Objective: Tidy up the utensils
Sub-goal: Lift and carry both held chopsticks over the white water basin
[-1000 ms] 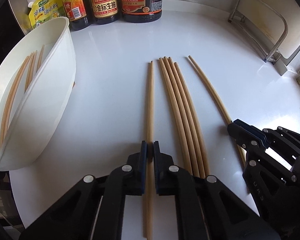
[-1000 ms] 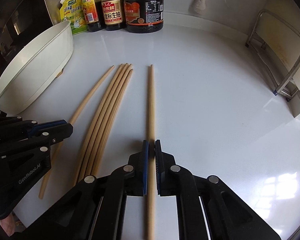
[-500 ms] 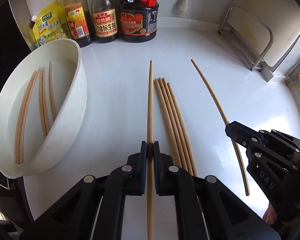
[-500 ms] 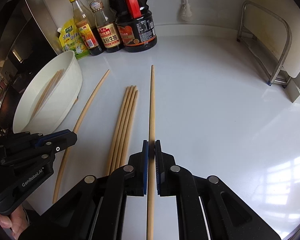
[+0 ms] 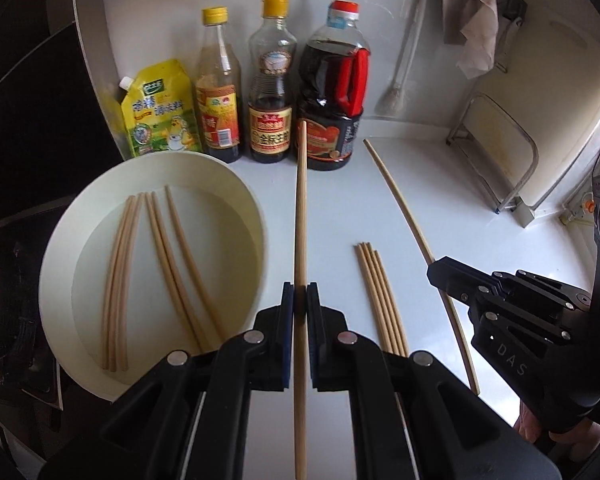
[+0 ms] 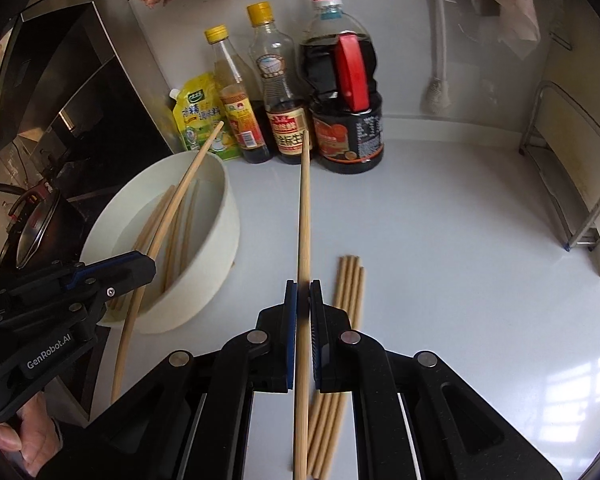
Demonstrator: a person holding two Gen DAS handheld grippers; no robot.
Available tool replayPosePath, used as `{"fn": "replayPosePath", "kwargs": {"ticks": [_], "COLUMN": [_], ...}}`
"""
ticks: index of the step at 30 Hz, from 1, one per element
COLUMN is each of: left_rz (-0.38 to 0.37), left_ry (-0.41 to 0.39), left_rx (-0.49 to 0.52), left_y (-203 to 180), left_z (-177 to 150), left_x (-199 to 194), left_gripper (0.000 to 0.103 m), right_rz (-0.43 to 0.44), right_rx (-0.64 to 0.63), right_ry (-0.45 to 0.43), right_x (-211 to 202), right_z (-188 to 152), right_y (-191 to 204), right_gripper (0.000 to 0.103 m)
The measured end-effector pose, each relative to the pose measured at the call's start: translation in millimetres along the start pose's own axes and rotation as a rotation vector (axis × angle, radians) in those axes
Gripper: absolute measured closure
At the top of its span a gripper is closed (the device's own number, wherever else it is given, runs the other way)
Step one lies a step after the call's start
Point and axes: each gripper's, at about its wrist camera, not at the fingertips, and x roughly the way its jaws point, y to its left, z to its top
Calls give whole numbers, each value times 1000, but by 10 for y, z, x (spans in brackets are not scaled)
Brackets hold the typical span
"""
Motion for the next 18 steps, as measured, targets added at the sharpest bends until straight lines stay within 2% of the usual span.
{"fn": "replayPosePath", "kwargs": {"ticks": [10,18], "left_rz": [87,102], "left_ry": [10,52], "left_rx": [-101,-145], "left_y": [1024,1583], "left_z": [150,233], "left_x": [217,560], "left_gripper": [96,96], "right_rz": [80,92], "right_rx": [-71,-89], "right_ry": [42,125], "right_x": [583,1148], "right_z": [476,697], "right_y": [787,1237], "right_gripper": [97,97]}}
